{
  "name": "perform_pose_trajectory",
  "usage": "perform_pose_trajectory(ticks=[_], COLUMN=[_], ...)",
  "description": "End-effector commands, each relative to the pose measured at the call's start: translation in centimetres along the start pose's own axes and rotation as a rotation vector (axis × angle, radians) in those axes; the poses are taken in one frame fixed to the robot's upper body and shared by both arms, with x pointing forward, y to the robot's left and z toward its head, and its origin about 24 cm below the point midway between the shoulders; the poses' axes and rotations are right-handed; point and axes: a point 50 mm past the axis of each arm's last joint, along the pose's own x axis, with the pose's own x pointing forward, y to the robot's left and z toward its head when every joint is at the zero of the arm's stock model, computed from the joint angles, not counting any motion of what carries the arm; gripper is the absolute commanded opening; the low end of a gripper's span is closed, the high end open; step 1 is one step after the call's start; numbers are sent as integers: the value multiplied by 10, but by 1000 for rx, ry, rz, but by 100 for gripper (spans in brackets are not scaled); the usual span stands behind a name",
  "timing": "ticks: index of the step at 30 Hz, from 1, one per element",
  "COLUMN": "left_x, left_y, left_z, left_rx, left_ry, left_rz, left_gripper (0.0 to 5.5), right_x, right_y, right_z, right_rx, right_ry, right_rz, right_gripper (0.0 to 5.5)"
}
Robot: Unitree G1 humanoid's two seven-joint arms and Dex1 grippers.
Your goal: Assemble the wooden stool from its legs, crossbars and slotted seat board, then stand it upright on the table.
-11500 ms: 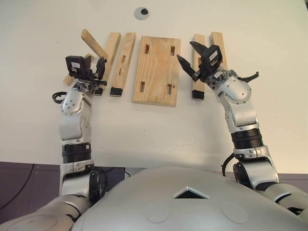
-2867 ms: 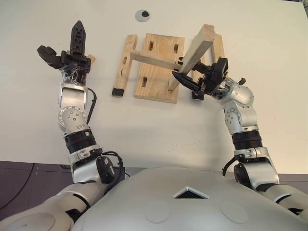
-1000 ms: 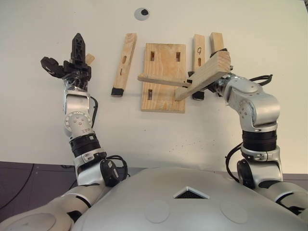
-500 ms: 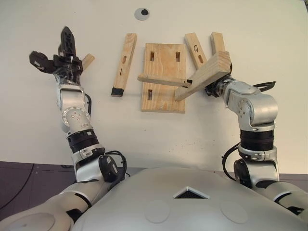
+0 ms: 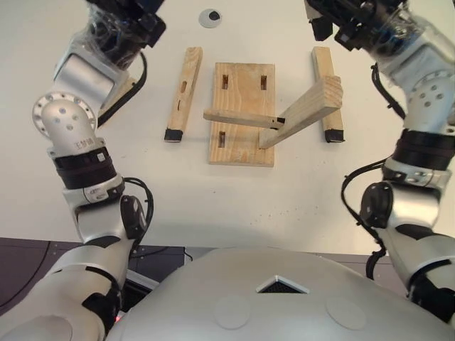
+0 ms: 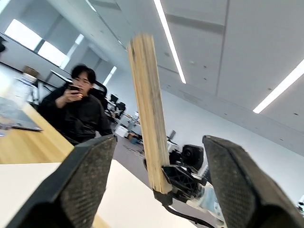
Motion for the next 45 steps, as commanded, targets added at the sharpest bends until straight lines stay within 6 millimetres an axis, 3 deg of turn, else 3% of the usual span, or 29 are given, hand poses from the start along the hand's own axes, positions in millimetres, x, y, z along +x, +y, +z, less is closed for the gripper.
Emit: perform_pose_trajectory(ticks=[1,8,15,22,24,26,30,35,41,45], left_x=[15,31,32,29,28,25,0,-37,-87,-96], left_y=[-10,-14,-16,-28,-33,-28,-2,27,47,45], left_z=[-2,-3,-2,-3,1,3,-10,-22,-49,-62], left_rx=[-34,-58,-74,-51,-20,38,184,235,269,254], left_ry=[96,113,107,83,40,16,75,109,261,328], left_rz=[-105,-153,-196,-310,-343,-310,-201,-66,42,18], left_gripper=[331,331,331,220,212,212,208,203,203,203], right_x=[10,16,18,19,19,23,10,-12,-32,-31], right_y=[11,23,31,31,31,24,9,-1,-24,-32], right_z=[9,0,-5,2,4,0,-4,0,5,0], right_rx=[6,49,119,213,233,220,186,143,78,72], right_ry=[46,106,154,121,114,130,155,145,90,102], right_rz=[177,295,380,408,407,336,241,158,-22,-59], right_gripper=[205,205,205,205,205,253,334,417,420,420])
